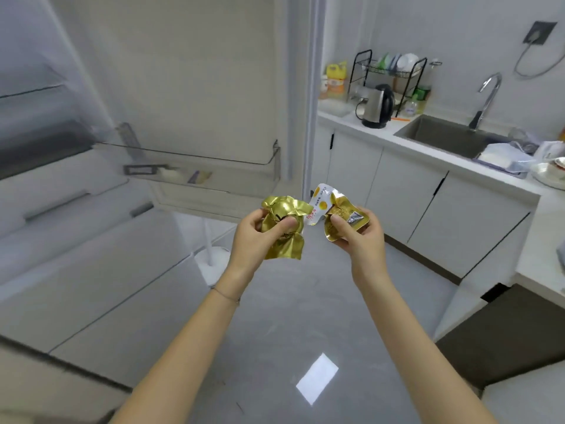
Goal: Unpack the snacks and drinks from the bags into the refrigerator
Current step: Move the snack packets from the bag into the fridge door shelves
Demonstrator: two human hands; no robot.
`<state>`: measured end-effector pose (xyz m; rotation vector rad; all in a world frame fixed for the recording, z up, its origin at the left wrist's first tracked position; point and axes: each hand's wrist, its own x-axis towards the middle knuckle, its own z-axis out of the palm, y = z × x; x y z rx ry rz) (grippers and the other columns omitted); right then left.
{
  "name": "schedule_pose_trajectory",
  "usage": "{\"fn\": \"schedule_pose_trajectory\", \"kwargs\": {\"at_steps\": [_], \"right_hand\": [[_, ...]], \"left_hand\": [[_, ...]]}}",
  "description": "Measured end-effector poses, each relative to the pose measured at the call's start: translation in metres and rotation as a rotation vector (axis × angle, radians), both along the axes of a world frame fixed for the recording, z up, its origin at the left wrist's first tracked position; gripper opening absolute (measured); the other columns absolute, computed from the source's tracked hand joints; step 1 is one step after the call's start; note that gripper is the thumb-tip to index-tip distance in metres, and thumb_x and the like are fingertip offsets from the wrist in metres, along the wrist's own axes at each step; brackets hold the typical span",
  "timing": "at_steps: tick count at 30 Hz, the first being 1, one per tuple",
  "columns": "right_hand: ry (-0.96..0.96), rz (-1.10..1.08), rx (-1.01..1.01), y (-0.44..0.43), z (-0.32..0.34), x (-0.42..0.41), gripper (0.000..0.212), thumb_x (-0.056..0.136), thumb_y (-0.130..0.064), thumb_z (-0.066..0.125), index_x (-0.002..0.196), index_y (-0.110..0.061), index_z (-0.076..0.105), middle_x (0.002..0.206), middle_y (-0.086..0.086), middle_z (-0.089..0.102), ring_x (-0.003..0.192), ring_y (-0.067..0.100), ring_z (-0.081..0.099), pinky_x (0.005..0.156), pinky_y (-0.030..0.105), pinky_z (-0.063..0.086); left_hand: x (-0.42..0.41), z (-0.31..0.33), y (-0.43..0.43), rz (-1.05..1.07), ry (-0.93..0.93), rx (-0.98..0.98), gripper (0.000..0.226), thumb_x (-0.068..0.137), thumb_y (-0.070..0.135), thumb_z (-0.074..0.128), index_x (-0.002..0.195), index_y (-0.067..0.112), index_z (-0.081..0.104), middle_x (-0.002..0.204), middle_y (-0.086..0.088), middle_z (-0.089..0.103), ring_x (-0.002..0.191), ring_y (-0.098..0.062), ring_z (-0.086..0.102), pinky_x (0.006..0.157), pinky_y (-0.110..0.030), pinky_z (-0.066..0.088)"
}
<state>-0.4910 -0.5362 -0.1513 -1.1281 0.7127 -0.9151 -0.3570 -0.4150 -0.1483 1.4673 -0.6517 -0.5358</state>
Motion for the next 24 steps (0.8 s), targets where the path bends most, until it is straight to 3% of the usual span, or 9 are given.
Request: {"fn": "schedule_pose_trajectory", "kwargs": {"at_steps": [4, 9, 17, 24], "right_hand": [[-0.028, 0.102, -0.038, 0.045, 0.015, 0.051, 0.04, 0.083, -0.008, 0.073, 0.118, -0.003, 0.054, 0.102, 0.01, 0.067, 0.09, 0.019, 0.067, 0.065, 0.024, 0.056], [-0.027, 0.222, -0.126, 0.072, 0.045, 0.107, 0.034, 0.082, -0.009, 0.074, 0.111, -0.012, 0.057, 0.098, 0.005, 0.068, 0.086, 0.015, 0.067, 0.07, 0.03, 0.059], [-0.047, 0.349, -0.238, 0.066, 0.092, 0.179, 0.045, 0.081, -0.009, 0.075, 0.12, -0.01, 0.053, 0.103, 0.006, 0.07, 0.088, 0.017, 0.07, 0.073, 0.032, 0.059], [0.003, 0.408, -0.352, 0.062, 0.113, 0.243, 0.038, 0.082, -0.01, 0.074, 0.115, -0.014, 0.055, 0.105, 0.006, 0.068, 0.093, 0.019, 0.069, 0.077, 0.032, 0.059]], "left_hand": [[0.042, 0.021, 0.053, 0.093, -0.031, -0.028, 0.024, 0.081, 0.025, 0.078, 0.098, 0.012, 0.07, 0.081, 0.002, 0.072, 0.078, -0.012, 0.069, 0.072, -0.026, 0.057], [0.091, 0.045, 0.089, 0.181, -0.06, -0.067, 0.029, 0.081, 0.028, 0.078, 0.104, 0.014, 0.069, 0.097, -0.005, 0.074, 0.09, -0.018, 0.071, 0.078, -0.03, 0.059], [0.147, 0.08, 0.103, 0.287, -0.096, -0.132, 0.025, 0.079, 0.029, 0.077, 0.101, 0.018, 0.07, 0.097, -0.001, 0.075, 0.088, -0.013, 0.071, 0.077, -0.025, 0.057], [0.193, 0.094, 0.107, 0.298, -0.161, -0.174, 0.029, 0.075, 0.038, 0.074, 0.1, 0.024, 0.07, 0.097, 0.0, 0.075, 0.093, -0.017, 0.071, 0.083, -0.03, 0.057]]}}
